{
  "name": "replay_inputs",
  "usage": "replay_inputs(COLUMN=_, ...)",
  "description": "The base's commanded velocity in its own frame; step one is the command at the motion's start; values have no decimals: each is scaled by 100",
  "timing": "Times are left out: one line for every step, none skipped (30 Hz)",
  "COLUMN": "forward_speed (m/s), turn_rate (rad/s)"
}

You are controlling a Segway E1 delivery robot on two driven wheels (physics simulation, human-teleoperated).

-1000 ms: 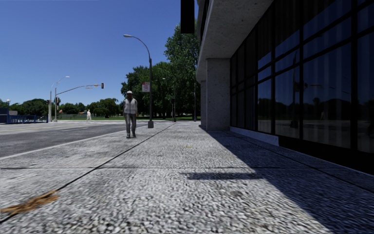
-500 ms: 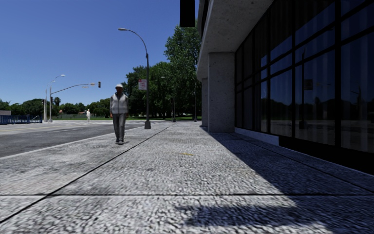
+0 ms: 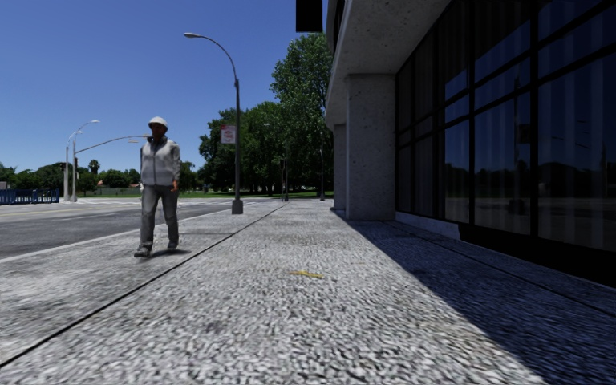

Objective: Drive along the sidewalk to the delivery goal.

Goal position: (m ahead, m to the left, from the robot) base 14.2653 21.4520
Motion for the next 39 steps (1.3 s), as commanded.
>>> replay_inputs(forward_speed=200, turn_rate=0)
replay_inputs(forward_speed=200, turn_rate=0)
replay_inputs(forward_speed=200, turn_rate=0)
replay_inputs(forward_speed=200, turn_rate=0)
replay_inputs(forward_speed=200, turn_rate=0)
replay_inputs(forward_speed=200, turn_rate=0)
replay_inputs(forward_speed=200, turn_rate=0)
replay_inputs(forward_speed=200, turn_rate=0)
replay_inputs(forward_speed=200, turn_rate=0)
replay_inputs(forward_speed=200, turn_rate=0)
replay_inputs(forward_speed=200, turn_rate=0)
replay_inputs(forward_speed=200, turn_rate=0)
replay_inputs(forward_speed=200, turn_rate=0)
replay_inputs(forward_speed=200, turn_rate=0)
replay_inputs(forward_speed=200, turn_rate=0)
replay_inputs(forward_speed=200, turn_rate=0)
replay_inputs(forward_speed=200, turn_rate=0)
replay_inputs(forward_speed=200, turn_rate=0)
replay_inputs(forward_speed=200, turn_rate=0)
replay_inputs(forward_speed=200, turn_rate=0)
replay_inputs(forward_speed=200, turn_rate=0)
replay_inputs(forward_speed=200, turn_rate=0)
replay_inputs(forward_speed=200, turn_rate=0)
replay_inputs(forward_speed=200, turn_rate=0)
replay_inputs(forward_speed=200, turn_rate=0)
replay_inputs(forward_speed=200, turn_rate=0)
replay_inputs(forward_speed=200, turn_rate=0)
replay_inputs(forward_speed=200, turn_rate=0)
replay_inputs(forward_speed=200, turn_rate=0)
replay_inputs(forward_speed=200, turn_rate=0)
replay_inputs(forward_speed=200, turn_rate=0)
replay_inputs(forward_speed=200, turn_rate=0)
replay_inputs(forward_speed=200, turn_rate=0)
replay_inputs(forward_speed=200, turn_rate=0)
replay_inputs(forward_speed=200, turn_rate=0)
replay_inputs(forward_speed=200, turn_rate=0)
replay_inputs(forward_speed=200, turn_rate=0)
replay_inputs(forward_speed=200, turn_rate=0)
replay_inputs(forward_speed=200, turn_rate=0)
